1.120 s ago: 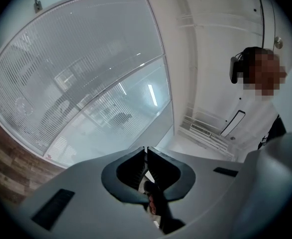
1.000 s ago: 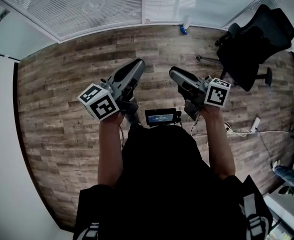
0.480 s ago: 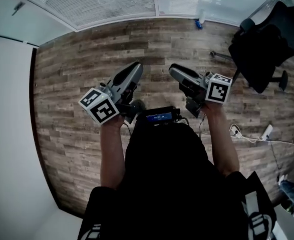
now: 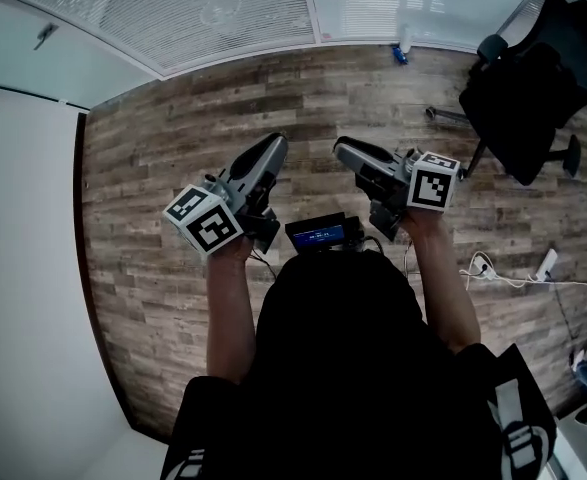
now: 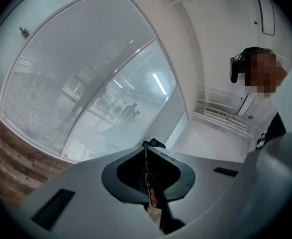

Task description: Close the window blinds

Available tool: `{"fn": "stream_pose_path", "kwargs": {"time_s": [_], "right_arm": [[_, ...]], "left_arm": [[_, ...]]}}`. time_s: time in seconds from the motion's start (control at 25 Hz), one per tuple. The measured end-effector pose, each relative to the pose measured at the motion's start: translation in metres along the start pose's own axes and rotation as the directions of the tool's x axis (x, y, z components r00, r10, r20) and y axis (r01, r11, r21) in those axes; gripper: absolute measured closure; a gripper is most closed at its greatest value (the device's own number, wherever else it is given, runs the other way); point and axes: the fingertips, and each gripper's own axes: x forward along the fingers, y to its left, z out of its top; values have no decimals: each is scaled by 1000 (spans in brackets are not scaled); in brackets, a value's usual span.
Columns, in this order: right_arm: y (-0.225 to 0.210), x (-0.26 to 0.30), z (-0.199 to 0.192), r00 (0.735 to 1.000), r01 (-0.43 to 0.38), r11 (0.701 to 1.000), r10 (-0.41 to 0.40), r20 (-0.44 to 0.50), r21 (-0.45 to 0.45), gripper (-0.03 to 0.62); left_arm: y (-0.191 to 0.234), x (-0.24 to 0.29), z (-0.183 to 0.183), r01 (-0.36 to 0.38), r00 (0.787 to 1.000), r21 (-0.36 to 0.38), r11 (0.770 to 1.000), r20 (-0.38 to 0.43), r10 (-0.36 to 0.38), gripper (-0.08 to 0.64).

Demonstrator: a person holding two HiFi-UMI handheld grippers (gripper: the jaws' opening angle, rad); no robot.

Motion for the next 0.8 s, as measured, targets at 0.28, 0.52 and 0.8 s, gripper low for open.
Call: {"fn": "stream_pose_path", "kwargs": {"time_s": [0.28,0.52,0.8], "right_arm": [[8,10,0,999,31,999,-32,-10,-43,509],[14,23,-10,998,46,998,-47,-28,-49,512],[19,43,-24,997,54,996,-58,-58,-71,514]], "left_arm": [[6,-4,5,48,999,-8,999,20,-48,541],[12,-13,12,59,998,-26,998,40,-58,541],[23,-26,14,79,995,-38,996,58,-77,541]]}}
